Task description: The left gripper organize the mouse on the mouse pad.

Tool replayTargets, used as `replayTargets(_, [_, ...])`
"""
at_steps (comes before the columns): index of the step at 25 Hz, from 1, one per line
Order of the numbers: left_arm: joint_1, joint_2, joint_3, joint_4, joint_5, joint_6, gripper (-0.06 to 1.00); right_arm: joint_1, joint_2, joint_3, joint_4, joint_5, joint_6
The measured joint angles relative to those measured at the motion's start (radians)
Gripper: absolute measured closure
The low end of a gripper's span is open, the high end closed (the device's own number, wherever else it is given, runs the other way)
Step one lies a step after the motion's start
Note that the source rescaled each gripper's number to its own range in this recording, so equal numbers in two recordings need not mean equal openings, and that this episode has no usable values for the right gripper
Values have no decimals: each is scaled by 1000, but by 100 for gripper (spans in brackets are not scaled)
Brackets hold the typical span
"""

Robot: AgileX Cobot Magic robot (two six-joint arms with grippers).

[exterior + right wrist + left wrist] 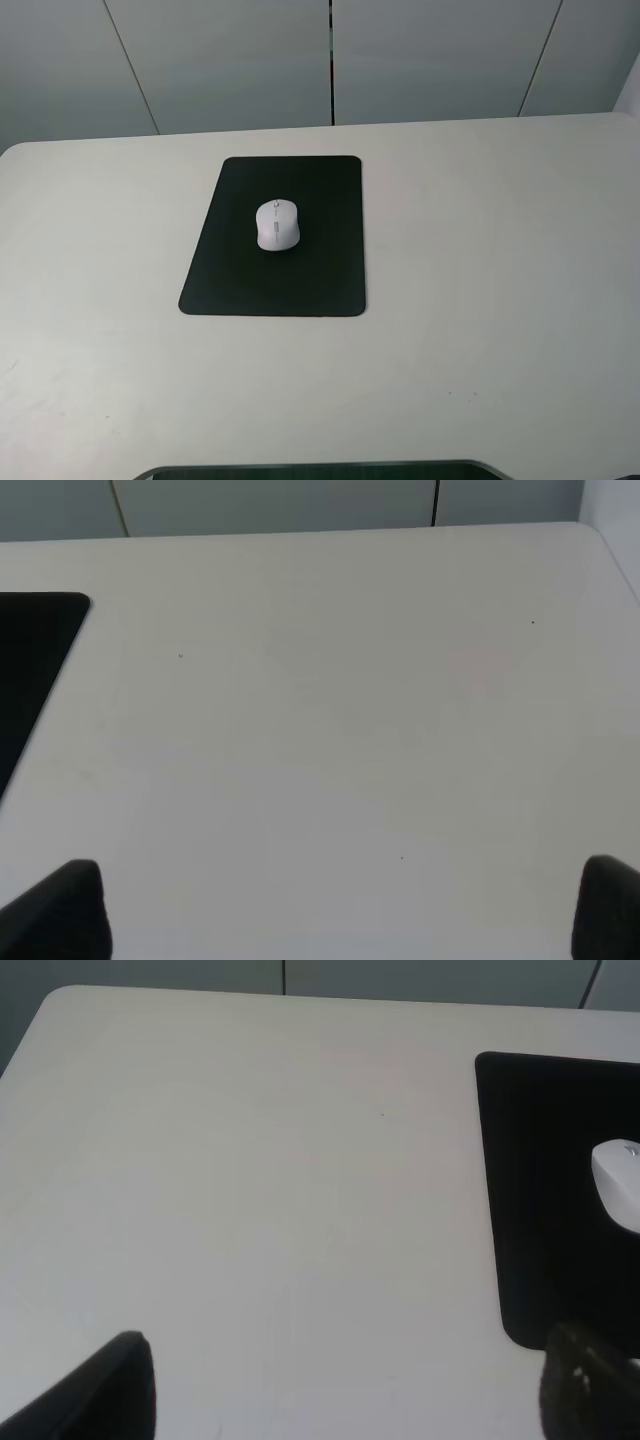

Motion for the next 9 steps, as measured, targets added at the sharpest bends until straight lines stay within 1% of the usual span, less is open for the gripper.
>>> replayTargets(9, [0,0,0,0,-1,0,-1,0,0,0,0,0,0])
